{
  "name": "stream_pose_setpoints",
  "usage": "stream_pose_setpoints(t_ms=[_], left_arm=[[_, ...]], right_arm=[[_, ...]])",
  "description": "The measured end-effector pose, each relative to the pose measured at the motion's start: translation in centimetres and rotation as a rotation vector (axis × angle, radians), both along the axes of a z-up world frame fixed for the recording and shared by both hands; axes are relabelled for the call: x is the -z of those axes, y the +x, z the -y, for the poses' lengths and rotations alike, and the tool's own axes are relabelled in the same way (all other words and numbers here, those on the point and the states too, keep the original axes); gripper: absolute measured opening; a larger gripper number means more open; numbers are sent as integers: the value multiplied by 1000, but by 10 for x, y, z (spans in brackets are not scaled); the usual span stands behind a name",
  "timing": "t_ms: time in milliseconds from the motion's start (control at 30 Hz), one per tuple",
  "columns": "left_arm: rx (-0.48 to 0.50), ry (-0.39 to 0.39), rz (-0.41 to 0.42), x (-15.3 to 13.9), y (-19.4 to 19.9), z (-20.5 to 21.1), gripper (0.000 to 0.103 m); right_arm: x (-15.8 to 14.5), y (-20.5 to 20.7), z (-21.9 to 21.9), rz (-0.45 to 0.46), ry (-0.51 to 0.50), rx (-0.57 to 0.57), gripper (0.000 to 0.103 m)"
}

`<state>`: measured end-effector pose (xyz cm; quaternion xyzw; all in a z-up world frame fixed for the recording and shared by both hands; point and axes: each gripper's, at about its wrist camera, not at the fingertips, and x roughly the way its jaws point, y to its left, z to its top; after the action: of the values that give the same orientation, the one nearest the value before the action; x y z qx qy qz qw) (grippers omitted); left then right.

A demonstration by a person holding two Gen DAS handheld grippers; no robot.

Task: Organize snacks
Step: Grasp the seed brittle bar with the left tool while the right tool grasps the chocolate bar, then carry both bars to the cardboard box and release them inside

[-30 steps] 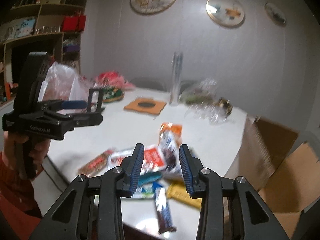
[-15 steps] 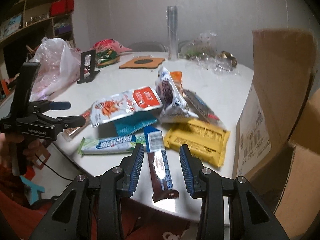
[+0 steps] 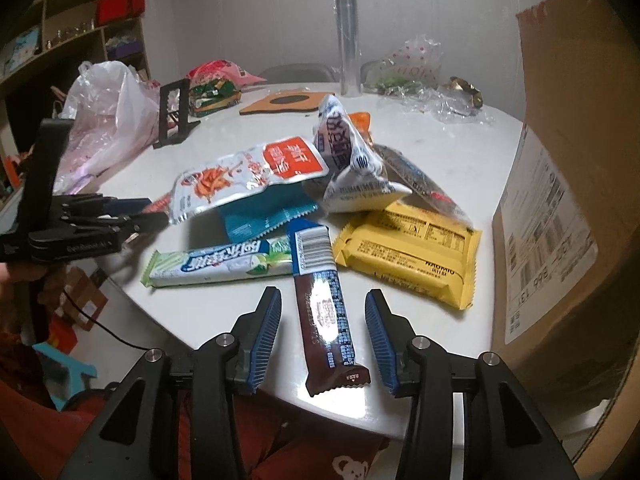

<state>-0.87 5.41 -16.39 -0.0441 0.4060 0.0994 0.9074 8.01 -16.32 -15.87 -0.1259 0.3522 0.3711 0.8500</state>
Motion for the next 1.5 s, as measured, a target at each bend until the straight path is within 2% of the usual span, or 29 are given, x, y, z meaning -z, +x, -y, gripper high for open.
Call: stream_pose_setpoints(t_ms=[300, 433, 733, 900, 1000, 1067, 1133, 1200, 1300, 1433, 1500], left_arm=[[8, -12, 14, -2, 1, -2, 38], [5, -3, 22, -4, 1, -5, 38], [-5, -27, 87, -17, -7, -18, 38], [0, 6, 141, -39, -9, -23, 38], [14, 23, 179, -58, -7, -23, 38], [38, 30, 211, -75, -6, -19, 38], [71, 55, 246, -96, 0, -10, 38], [123, 74, 295, -123, 8, 5, 38], [216, 55, 355, -157, 24, 27, 38], [379, 30, 420, -205, 57, 76, 38], [439, 22, 429, -218, 72, 94, 38]], right_arm=[[6, 4, -9, 14, -24, 11, 38], [7, 3, -12, 3, -28, 7, 17], [-8, -5, -16, 32, -28, 43, 14], [-24, -16, -22, 65, -41, 56, 14], [-40, -23, -21, 78, -16, 70, 14], [-57, -27, -16, 45, 59, 39, 14], [-77, -31, -11, 50, 113, 1, 14], [-104, -34, -2, 93, 157, -24, 14], [-146, -31, 23, 179, 213, -26, 14], [-188, -18, 73, 282, 255, 31, 14], [-197, -7, 96, 337, 226, 99, 14]])
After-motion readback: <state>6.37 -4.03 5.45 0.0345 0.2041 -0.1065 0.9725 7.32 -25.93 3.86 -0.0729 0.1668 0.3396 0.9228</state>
